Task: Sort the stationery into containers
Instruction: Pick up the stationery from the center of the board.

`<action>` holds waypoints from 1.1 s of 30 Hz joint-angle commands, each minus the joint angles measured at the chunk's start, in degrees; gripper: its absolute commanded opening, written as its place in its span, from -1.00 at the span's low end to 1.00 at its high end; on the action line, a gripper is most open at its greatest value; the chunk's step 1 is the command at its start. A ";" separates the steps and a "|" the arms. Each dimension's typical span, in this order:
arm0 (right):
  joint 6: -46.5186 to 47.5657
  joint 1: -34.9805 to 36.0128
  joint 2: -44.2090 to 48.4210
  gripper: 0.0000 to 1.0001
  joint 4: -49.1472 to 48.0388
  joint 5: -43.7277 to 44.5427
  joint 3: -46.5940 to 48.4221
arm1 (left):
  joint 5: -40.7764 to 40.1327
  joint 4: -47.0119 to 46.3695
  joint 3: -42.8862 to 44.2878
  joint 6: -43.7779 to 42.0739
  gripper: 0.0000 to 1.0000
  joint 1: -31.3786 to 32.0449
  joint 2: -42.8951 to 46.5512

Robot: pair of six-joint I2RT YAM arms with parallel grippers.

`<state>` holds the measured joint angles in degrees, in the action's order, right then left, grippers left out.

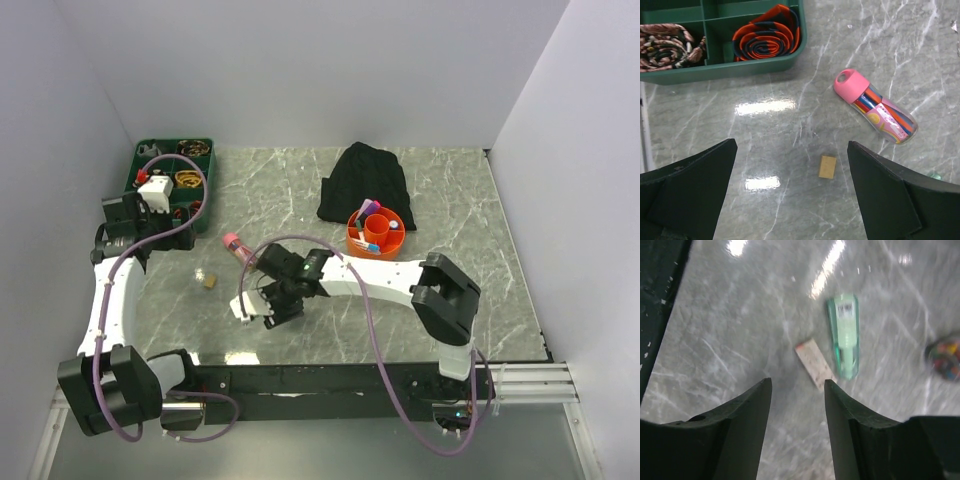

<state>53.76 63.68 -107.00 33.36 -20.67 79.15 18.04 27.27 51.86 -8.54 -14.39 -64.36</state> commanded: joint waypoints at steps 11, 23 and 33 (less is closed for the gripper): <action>12.86 1.97 -8.13 -0.06 -0.85 -0.34 5.74 | -1.69 -1.08 0.88 -0.96 0.99 0.68 3.10; 16.64 1.71 -11.04 -0.84 7.15 1.95 9.70 | -0.73 -0.02 2.19 -1.13 0.99 1.56 2.13; 0.23 -3.55 -0.67 -1.00 19.37 -4.38 20.33 | 2.88 -0.45 5.36 -2.89 0.99 1.82 -1.21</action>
<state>63.66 63.83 -115.68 47.16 -21.52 93.23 19.51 28.23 54.70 -10.26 -12.93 -64.82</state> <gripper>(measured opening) 0.049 0.994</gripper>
